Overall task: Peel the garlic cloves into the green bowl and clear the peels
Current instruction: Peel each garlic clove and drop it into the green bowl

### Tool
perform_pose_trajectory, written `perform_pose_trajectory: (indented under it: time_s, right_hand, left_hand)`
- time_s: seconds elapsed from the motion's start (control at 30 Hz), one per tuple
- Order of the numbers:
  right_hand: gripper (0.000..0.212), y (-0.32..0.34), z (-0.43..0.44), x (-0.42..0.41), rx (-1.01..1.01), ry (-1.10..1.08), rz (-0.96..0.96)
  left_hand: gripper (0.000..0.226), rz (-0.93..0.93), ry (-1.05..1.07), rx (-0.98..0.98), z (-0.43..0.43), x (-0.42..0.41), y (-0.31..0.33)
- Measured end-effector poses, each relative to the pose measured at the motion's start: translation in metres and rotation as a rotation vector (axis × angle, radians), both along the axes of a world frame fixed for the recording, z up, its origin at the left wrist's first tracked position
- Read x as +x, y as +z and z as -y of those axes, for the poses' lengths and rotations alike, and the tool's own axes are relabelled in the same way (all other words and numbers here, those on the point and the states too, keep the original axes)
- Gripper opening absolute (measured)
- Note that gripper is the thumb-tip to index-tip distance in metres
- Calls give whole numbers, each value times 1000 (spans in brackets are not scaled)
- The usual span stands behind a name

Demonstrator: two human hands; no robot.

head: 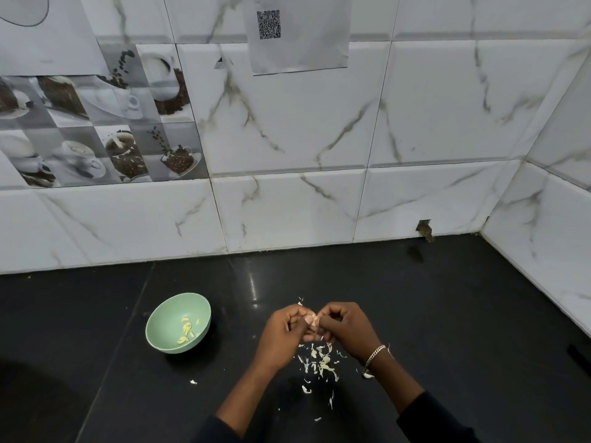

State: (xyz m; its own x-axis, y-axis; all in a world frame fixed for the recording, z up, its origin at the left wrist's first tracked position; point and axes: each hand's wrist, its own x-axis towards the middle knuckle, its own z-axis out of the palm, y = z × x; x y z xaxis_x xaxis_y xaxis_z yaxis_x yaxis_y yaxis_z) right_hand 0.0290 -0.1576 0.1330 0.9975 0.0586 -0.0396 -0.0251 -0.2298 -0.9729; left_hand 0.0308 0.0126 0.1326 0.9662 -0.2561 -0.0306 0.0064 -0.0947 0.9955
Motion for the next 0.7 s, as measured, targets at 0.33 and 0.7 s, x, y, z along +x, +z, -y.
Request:
perform_pose_trajectory:
  time_s: [0.33,0.7]
  right_hand:
    - [21,-4,-6,-1,-23,-32,16]
    - [10,3,1,0,-25,58,14]
  left_hand:
    - [9,-65,35,-56,1,5,-2]
    - [10,-154,1,-203,-7,8,0]
